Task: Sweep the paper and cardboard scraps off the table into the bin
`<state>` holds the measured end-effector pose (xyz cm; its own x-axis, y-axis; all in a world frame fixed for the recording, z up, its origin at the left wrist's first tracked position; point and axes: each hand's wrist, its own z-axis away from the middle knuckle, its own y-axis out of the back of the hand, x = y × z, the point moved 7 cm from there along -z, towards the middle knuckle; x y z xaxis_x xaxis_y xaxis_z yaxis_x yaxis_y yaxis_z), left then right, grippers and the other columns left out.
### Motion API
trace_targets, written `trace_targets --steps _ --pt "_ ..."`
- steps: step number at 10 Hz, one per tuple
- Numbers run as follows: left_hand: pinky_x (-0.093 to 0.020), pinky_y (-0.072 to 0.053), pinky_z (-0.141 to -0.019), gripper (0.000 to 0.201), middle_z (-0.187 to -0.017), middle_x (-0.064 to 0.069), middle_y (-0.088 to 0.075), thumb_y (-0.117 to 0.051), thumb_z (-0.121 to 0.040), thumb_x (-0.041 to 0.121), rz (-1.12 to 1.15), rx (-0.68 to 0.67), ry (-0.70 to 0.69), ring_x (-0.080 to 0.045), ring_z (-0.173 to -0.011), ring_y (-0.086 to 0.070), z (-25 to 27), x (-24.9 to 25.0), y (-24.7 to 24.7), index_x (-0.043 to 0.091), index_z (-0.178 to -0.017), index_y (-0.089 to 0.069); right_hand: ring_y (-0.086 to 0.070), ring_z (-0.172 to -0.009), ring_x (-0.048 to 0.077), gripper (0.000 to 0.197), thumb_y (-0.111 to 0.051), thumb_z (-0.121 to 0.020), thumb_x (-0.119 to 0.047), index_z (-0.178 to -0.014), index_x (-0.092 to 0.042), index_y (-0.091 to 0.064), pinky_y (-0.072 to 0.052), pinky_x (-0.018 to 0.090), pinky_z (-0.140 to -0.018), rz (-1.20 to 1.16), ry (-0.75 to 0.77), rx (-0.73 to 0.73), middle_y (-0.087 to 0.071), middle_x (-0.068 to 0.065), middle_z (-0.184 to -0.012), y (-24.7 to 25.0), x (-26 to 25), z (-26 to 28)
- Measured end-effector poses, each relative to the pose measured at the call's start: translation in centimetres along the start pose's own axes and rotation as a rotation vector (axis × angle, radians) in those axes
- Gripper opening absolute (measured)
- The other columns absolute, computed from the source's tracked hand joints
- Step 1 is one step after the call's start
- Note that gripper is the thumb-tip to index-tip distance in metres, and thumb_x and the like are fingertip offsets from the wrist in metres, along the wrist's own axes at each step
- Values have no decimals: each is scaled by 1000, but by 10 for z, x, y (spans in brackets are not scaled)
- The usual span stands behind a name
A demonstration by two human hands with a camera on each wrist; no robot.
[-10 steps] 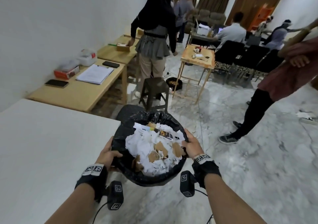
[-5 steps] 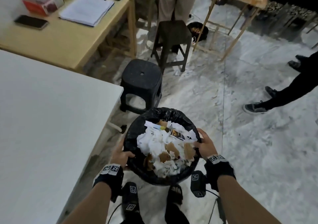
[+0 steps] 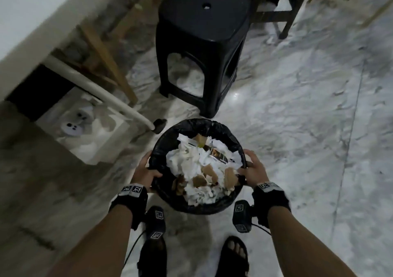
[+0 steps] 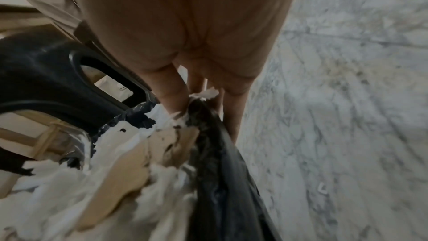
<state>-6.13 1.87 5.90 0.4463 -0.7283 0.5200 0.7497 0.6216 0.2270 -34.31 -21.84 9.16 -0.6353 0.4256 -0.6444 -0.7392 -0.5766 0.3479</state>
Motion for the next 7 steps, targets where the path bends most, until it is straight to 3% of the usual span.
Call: trace_targets --steps 1,2,3,4,5,6,7 --pt "-55 -57 -74 78 -114 -14 -65 -59 -80 -9 -36 0 -6 -35 -93 -62 -63 -22 -14 43 -136 -46 -54 -64 28 62 -55 -81 12 -129 -26 -46 -46 33 -58 4 12 -15 -57 4 -74 -26 33 -55" --pt "-42 -54 -72 91 -117 -15 -63 -57 -80 -15 -56 26 -59 -35 -99 -62 -100 -30 -25 44 -146 -36 -54 -63 28 63 -54 -79 14 -126 -28 -47 -46 36 -61 8 33 -22 -60 7 -76 -44 55 -92" --pt "-45 -53 -79 91 -108 -18 -68 -54 -79 -19 9 37 -65 -34 -92 -64 -126 -42 -31 37 -149 -37 -52 -58 25 63 -50 -77 15 -121 -29 -49 -42 32 -53 42 64 -35 -66 8 -82 -57 67 -114" --pt "-40 -49 -75 92 -90 -19 -69 -50 -76 -25 56 26 -72 -31 -80 -63 -144 -52 -37 29 -150 -38 -62 -73 32 62 -55 -77 13 -121 -30 -49 -44 35 -53 44 103 -29 -69 10 -104 -63 76 -124" --pt "-34 -47 -69 93 -110 -22 -66 -49 -78 -26 75 5 -96 -32 -89 -61 -143 -49 -41 25 -153 -34 -64 -84 35 56 -60 -80 5 -123 -30 -50 -46 36 -57 32 124 -25 -68 11 -110 -63 76 -127" --pt "-32 -48 -78 94 -141 -15 -54 -56 -82 -15 -110 5 -105 -32 -117 -56 -113 -37 -37 28 -158 -21 -55 -114 32 59 -57 -86 3 -137 -25 -44 -50 40 -75 192 114 -90 -53 6 -135 -65 62 -114" --pt "-33 -48 -84 88 -150 -9 -46 -59 -89 0 -260 37 -131 -28 -116 -56 -75 -13 -29 32 -159 -17 -40 -133 33 62 -57 -88 4 -142 -22 -39 -46 45 -93 320 115 -105 -35 8 -151 -56 27 -93"
